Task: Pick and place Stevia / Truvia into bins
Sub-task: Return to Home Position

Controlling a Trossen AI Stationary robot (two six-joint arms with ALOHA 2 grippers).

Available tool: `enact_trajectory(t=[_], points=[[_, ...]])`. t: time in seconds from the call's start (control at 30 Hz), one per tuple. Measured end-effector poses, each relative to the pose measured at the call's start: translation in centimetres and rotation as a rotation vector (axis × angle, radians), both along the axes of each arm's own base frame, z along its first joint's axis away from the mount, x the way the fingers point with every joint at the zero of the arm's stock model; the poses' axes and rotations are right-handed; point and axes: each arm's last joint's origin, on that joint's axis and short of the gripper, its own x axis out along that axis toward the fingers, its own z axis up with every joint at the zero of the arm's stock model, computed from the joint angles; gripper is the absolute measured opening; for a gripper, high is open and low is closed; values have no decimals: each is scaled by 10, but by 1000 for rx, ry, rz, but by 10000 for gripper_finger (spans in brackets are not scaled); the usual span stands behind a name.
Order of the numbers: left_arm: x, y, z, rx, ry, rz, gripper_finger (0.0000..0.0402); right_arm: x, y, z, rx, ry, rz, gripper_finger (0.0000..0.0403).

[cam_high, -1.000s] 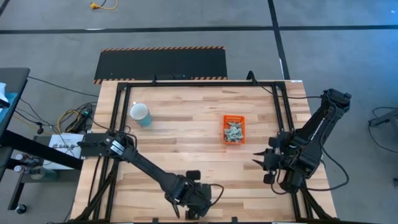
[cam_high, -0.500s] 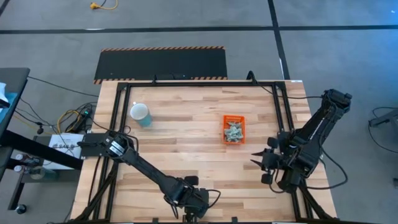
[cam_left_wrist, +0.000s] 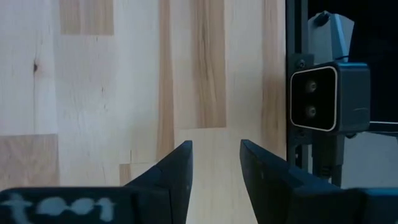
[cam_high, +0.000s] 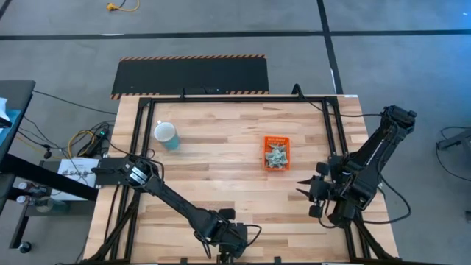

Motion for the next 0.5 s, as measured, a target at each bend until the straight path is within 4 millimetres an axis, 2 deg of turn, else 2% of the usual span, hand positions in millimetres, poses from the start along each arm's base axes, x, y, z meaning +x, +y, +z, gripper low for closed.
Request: enact_trajectory(t=[0.23,0.5], points=[[0,0,0,-2,2,4,121,0,0,0,4,-2,0,101],[-8,-14,1,-14,-11,-57,121,1,1,0,14,-5,1,101]])
